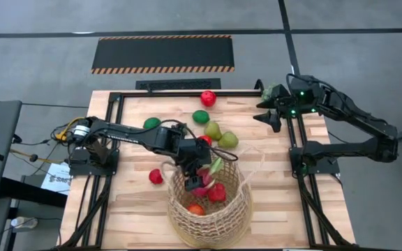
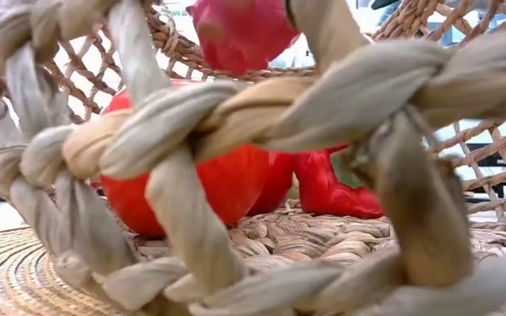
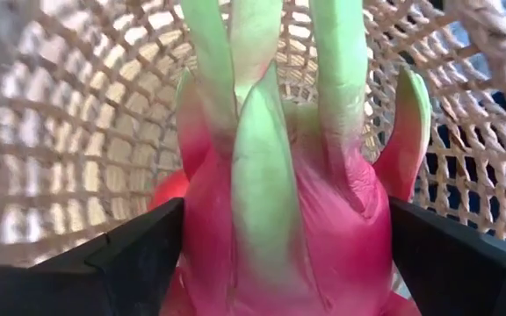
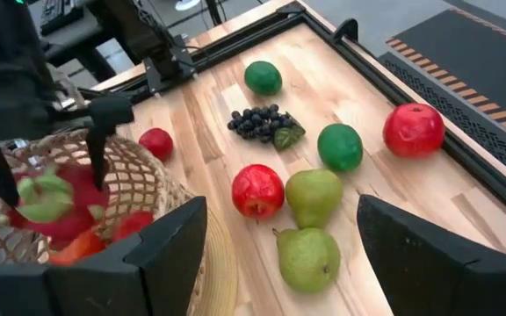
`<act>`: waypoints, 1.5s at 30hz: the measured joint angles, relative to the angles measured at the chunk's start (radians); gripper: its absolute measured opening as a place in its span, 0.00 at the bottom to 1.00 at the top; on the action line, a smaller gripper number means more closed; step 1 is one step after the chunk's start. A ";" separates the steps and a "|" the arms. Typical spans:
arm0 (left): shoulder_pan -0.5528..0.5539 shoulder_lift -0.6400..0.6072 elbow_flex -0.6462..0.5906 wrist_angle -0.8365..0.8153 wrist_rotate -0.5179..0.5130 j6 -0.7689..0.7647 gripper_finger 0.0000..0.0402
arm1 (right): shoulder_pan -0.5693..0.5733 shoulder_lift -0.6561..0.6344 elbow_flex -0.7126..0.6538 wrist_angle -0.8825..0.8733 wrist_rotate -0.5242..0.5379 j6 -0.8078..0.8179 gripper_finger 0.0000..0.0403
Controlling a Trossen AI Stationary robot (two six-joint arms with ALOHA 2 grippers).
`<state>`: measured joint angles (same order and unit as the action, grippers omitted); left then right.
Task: Build produce basket
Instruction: Put the dragon fruit into the basket
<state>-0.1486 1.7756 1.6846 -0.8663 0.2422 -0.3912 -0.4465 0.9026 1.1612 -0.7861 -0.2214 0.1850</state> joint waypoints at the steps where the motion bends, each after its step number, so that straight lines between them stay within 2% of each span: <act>1: 0.000 0.000 0.012 -0.011 -0.008 0.007 0.89 | -0.001 -0.001 0.000 -0.001 0.000 -0.001 0.77; 6: 0.001 -0.001 0.026 -0.018 -0.005 0.032 0.90 | -0.001 -0.001 0.000 -0.011 0.000 -0.004 0.77; 19: 0.034 -0.001 0.028 -0.007 0.195 0.078 0.90 | -0.001 0.000 0.000 -0.023 0.000 -0.029 0.77; 36: 0.037 -0.002 0.028 0.070 0.066 0.057 0.90 | -0.001 0.000 0.000 -0.022 0.015 -0.031 0.77; 45: 0.037 -0.002 0.028 0.099 0.051 0.099 0.90 | -0.001 0.000 0.000 -0.022 0.017 -0.038 0.77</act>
<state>-0.1112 1.7737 1.7130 -0.7671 0.2930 -0.2925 -0.4473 0.9028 1.1614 -0.8082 -0.2042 0.1474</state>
